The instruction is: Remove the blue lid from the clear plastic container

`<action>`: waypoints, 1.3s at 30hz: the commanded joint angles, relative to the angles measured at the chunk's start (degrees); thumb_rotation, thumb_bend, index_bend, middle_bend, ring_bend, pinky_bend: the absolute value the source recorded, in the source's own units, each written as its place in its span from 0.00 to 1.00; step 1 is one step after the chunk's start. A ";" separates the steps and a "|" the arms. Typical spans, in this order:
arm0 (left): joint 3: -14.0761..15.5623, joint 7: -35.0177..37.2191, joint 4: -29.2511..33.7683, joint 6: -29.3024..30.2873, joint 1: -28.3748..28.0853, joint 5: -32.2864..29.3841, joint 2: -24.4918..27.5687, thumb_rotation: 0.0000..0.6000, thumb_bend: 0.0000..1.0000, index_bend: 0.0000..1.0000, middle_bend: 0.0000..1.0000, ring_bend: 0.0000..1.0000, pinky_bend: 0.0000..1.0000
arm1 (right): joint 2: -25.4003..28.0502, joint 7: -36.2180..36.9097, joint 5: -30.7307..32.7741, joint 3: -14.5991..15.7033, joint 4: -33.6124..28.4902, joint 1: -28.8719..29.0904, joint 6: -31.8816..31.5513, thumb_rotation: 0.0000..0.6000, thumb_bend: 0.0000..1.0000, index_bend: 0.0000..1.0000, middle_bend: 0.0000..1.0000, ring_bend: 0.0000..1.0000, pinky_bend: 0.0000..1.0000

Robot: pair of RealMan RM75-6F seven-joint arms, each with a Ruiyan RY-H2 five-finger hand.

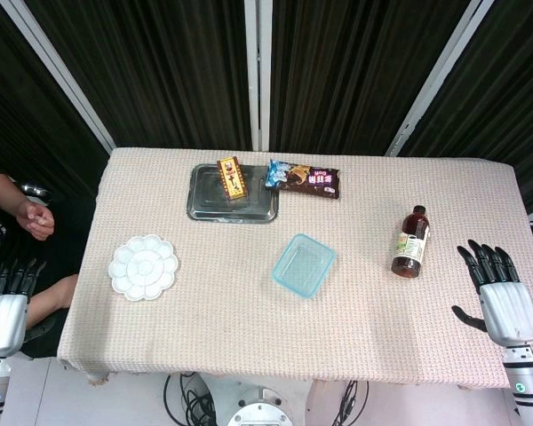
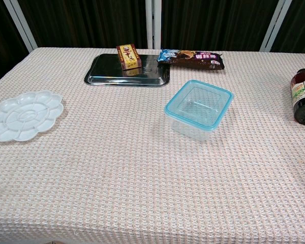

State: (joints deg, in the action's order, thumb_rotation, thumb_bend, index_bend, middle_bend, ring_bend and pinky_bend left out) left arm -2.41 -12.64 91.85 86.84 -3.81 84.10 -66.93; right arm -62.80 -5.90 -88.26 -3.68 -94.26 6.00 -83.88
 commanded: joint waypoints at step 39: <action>0.01 0.90 -0.56 -0.01 -1.35 2.57 -1.02 1.00 0.00 0.12 0.10 0.00 0.04 | -18.05 1.34 -5.09 -2.93 12.08 22.11 21.82 1.00 0.03 0.00 0.00 0.00 0.00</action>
State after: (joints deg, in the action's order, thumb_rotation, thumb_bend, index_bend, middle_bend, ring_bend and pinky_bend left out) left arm -2.40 -11.79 91.31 86.85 -5.14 86.66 -67.93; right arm -78.72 -4.27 -93.00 -6.20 -83.99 26.28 -64.04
